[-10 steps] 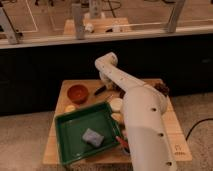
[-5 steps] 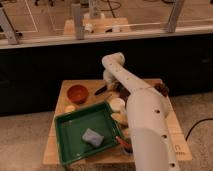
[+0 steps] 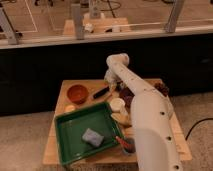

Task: Place brush in table surface

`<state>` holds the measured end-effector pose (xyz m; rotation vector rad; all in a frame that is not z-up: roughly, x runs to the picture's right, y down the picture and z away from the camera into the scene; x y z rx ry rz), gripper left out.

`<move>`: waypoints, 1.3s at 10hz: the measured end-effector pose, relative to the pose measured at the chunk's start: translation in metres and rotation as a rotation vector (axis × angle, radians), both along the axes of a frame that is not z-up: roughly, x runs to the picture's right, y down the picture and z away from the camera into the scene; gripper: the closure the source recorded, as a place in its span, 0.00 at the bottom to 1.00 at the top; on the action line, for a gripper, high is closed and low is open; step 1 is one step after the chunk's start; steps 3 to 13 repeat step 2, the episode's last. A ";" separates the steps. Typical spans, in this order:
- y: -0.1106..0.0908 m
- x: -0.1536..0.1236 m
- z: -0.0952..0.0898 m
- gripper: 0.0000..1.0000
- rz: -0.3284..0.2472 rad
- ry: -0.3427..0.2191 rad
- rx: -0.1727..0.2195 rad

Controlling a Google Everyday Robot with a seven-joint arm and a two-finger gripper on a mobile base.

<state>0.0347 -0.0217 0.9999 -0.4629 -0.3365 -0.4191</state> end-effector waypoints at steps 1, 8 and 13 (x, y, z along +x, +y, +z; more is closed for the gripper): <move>-0.005 -0.001 -0.004 0.20 0.015 -0.012 0.011; -0.009 0.001 -0.007 0.20 0.028 -0.020 0.021; -0.009 0.001 -0.007 0.20 0.028 -0.020 0.021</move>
